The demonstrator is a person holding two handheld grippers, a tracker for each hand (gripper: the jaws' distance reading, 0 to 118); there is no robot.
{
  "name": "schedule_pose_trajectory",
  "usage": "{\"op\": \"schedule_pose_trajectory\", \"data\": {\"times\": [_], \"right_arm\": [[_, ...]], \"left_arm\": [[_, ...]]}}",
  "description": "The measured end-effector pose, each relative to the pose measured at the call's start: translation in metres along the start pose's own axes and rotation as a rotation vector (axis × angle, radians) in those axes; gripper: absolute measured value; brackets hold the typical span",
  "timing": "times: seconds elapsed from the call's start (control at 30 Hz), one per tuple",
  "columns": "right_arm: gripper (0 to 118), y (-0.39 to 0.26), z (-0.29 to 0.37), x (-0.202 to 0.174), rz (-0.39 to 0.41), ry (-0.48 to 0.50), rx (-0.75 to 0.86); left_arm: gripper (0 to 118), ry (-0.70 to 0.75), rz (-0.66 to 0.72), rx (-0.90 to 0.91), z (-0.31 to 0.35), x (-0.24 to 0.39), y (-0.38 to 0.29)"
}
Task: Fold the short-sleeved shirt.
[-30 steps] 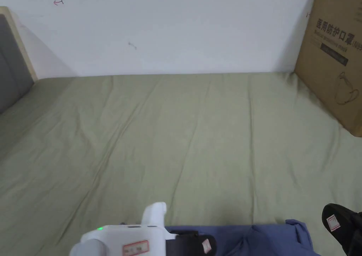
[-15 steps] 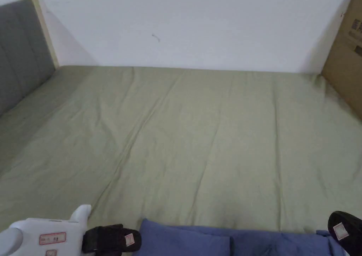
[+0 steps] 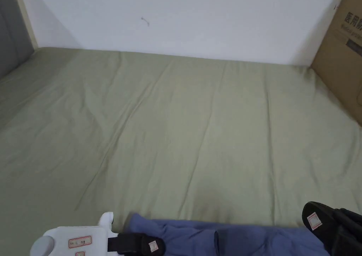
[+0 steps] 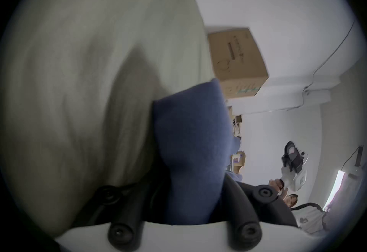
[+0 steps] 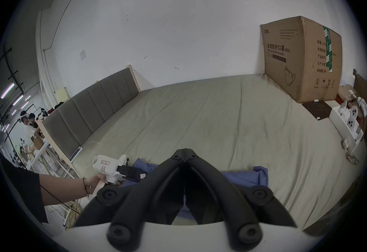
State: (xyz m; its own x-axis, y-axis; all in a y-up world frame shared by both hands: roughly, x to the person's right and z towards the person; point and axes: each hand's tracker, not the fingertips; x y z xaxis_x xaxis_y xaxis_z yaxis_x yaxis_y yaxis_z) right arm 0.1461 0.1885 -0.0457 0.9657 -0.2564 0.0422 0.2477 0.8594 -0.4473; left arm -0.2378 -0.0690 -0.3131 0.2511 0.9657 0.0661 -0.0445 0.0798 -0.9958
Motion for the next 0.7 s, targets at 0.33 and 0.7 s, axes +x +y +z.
{"op": "schedule_pose_trajectory", "data": {"times": [0.33, 0.7], "right_arm": [[0, 0.001, 0.020, -0.005, -0.028, 0.046, 0.037], [0, -0.002, 0.063, 0.011, -0.050, 0.070, 0.109]], "left_arm": [[7, 0.748, -0.422, 0.013, 0.030, 0.143, -0.034], [8, 0.817, -0.550, 0.018, -0.021, 0.229, -0.063]]}}
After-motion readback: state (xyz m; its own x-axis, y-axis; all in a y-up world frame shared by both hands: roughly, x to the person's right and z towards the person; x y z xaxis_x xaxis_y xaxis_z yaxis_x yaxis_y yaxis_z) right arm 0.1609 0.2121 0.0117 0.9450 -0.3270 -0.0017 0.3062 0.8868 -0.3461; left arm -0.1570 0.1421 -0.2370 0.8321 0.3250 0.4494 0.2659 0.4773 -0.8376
